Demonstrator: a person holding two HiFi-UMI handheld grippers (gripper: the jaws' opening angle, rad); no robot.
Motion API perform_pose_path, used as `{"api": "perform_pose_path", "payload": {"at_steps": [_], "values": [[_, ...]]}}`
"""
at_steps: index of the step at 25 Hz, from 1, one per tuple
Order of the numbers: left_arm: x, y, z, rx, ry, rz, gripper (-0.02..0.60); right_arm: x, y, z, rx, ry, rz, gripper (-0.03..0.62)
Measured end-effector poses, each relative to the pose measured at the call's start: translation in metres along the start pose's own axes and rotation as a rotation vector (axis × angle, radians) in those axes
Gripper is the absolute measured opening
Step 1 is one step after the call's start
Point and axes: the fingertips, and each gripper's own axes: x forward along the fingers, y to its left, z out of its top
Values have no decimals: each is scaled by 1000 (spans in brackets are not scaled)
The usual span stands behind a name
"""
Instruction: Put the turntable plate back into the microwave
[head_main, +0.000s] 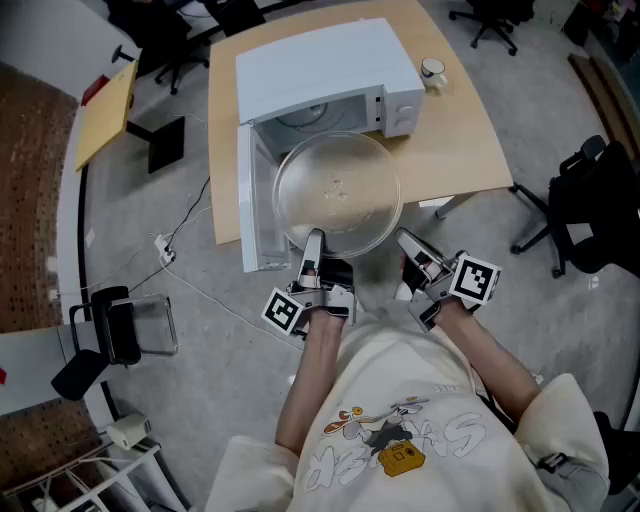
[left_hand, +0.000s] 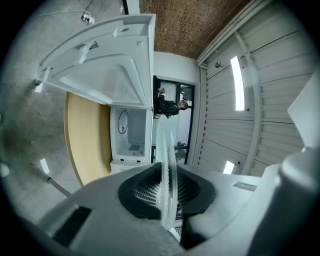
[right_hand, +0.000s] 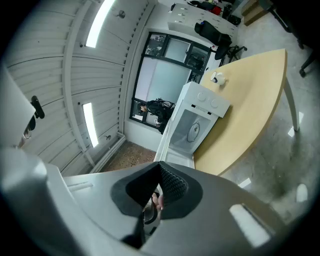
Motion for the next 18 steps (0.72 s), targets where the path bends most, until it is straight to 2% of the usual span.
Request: {"api": "perform_pose_path", "payload": {"at_steps": [10,14,15,16,18], "values": [[4,0,-3,3,19,2,35,0,-5,2,-3,-6,-12,6],[4,2,-2,4,28,7,35,-2,-6,5,47,-42,18,8],[3,2,-1,4,30,10,35,-2,-5,4,57,-43,34,54],[3,3,-1,4,31,11,35,0,-6,4,58,-41,39,174],[5,4,2,3,37,13,36,6,-14,4,42,-41,3,280]]}}
